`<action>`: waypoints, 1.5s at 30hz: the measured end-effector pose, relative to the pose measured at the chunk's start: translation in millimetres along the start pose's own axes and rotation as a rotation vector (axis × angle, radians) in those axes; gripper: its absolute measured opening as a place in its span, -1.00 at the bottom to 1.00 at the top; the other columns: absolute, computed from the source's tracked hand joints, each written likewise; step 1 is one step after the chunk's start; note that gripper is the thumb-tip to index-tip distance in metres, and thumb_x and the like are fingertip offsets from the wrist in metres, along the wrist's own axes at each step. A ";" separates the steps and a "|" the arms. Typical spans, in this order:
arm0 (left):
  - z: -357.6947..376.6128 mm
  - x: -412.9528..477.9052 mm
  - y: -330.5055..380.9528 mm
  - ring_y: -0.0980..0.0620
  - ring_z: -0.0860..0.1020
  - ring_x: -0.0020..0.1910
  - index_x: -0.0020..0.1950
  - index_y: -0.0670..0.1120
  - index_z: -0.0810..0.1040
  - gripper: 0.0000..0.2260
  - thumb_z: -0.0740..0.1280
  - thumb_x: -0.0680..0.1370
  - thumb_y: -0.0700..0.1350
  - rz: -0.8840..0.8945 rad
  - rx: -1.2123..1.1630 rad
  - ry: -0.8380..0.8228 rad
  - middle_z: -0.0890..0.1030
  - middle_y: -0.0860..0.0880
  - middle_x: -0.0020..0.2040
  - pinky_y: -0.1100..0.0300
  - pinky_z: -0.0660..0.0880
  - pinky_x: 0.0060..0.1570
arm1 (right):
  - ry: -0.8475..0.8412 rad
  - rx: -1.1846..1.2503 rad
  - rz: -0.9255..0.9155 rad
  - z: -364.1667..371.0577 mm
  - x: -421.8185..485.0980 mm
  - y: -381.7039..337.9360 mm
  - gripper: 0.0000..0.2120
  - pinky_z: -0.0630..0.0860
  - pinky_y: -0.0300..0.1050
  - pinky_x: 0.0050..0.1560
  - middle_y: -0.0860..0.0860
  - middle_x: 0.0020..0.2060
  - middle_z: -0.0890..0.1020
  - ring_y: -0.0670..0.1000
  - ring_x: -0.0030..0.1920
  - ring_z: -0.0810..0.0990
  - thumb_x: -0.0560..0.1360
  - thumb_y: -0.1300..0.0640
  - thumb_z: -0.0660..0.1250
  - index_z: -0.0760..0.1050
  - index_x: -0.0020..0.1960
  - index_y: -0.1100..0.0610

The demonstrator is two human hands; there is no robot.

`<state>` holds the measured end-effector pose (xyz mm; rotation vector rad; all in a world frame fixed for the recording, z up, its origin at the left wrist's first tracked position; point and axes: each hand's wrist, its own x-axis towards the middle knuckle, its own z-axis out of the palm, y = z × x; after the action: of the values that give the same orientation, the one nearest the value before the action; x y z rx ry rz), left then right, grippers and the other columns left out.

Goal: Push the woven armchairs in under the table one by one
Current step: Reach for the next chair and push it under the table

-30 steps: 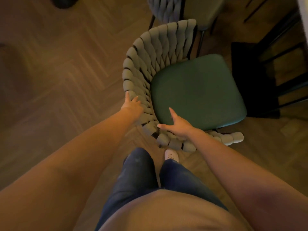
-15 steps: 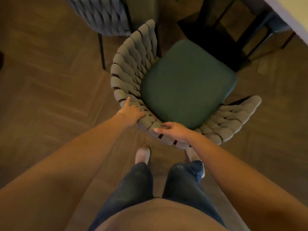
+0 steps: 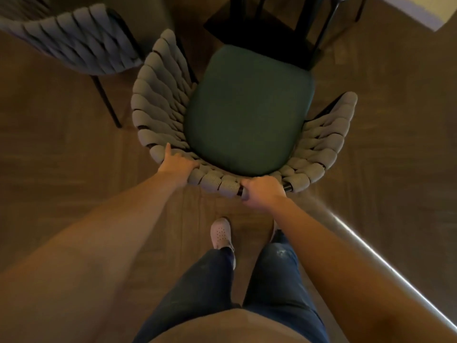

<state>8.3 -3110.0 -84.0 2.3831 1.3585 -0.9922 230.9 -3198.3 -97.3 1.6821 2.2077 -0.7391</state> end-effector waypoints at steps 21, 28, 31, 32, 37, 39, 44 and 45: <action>-83.9 87.0 35.2 -0.08 0.39 0.33 0.28 0.14 0.46 -0.70 0.26 0.57 -0.11 0.036 -0.164 0.073 0.55 0.06 0.20 -0.37 -0.15 0.43 | -0.045 -0.102 0.091 -65.6 46.2 110.3 -0.84 0.33 0.01 -0.01 -0.04 -0.08 0.62 0.06 -0.02 0.59 0.54 0.04 0.23 0.44 0.13 -0.07; -108.3 118.2 36.3 -0.08 0.38 0.33 0.32 0.16 0.45 -0.66 0.27 0.56 -0.10 0.046 -0.174 0.082 0.54 0.06 0.20 -0.37 -0.15 0.43 | -0.055 -0.095 0.106 -90.3 64.9 140.8 -0.82 0.36 0.02 0.02 -0.08 -0.16 0.55 0.03 -0.04 0.58 0.53 0.05 0.23 0.47 0.11 -0.10; -113.3 128.0 34.0 -0.06 0.38 0.32 0.31 0.15 0.47 -0.67 0.27 0.57 -0.11 0.070 -0.202 0.101 0.55 0.07 0.19 -0.35 -0.14 0.44 | -0.057 -0.109 0.125 -98.2 70.7 147.9 -0.85 0.38 0.04 0.07 -0.07 -0.12 0.60 0.03 -0.01 0.58 0.53 0.03 0.23 0.46 0.09 -0.11; -114.8 132.1 31.9 -0.06 0.38 0.32 0.29 0.15 0.48 -0.68 0.28 0.56 -0.12 0.083 -0.220 0.112 0.55 0.08 0.18 -0.33 -0.14 0.44 | -0.060 -0.115 0.134 -100.6 73.5 149.8 -0.85 0.37 0.05 0.09 -0.07 -0.11 0.60 0.04 -0.01 0.58 0.53 0.03 0.23 0.46 0.08 -0.11; -122.8 155.0 16.1 -0.02 0.39 0.31 0.12 0.09 0.56 -0.82 0.34 0.52 -0.07 0.176 -0.243 0.147 0.58 0.08 0.13 -0.28 -0.16 0.46 | -0.082 -0.157 0.212 -116.9 87.7 157.8 -0.88 0.33 0.08 0.13 -0.07 -0.12 0.58 0.05 0.00 0.56 0.53 0.03 0.23 0.46 0.05 -0.12; -126.5 166.3 7.9 -0.01 0.38 0.35 0.19 0.10 0.55 -0.75 0.36 0.51 0.00 0.218 -0.175 0.144 0.57 0.09 0.18 -0.25 -0.17 0.46 | -0.099 -0.168 0.253 -122.3 94.7 160.8 -0.87 0.32 0.08 0.13 -0.08 -0.15 0.54 0.05 0.00 0.56 0.53 0.04 0.23 0.47 0.06 -0.12; -149.5 182.8 -19.3 -0.03 0.46 0.27 0.41 0.10 0.38 -0.50 0.38 0.48 0.03 0.406 -0.002 0.083 0.53 0.05 0.26 -0.09 0.21 0.40 | -0.107 -0.174 0.315 -126.7 110.9 165.3 -0.82 0.31 0.10 0.17 -0.07 -0.11 0.58 0.05 0.00 0.56 0.51 0.01 0.26 0.49 0.10 -0.14; -153.7 185.0 -23.6 -0.03 0.50 0.21 0.42 0.10 0.35 -0.49 0.38 0.49 0.02 0.423 0.020 0.067 0.53 0.03 0.24 -0.02 0.36 0.31 | -0.105 -0.179 0.321 -126.3 112.4 166.1 -0.81 0.31 0.11 0.18 -0.07 -0.08 0.59 0.05 0.01 0.56 0.51 0.00 0.26 0.49 0.10 -0.15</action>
<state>120.7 -2896.0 -86.9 2.5828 0.8082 -0.8138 368.0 -3005.3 -86.9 1.8004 1.8133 -0.5179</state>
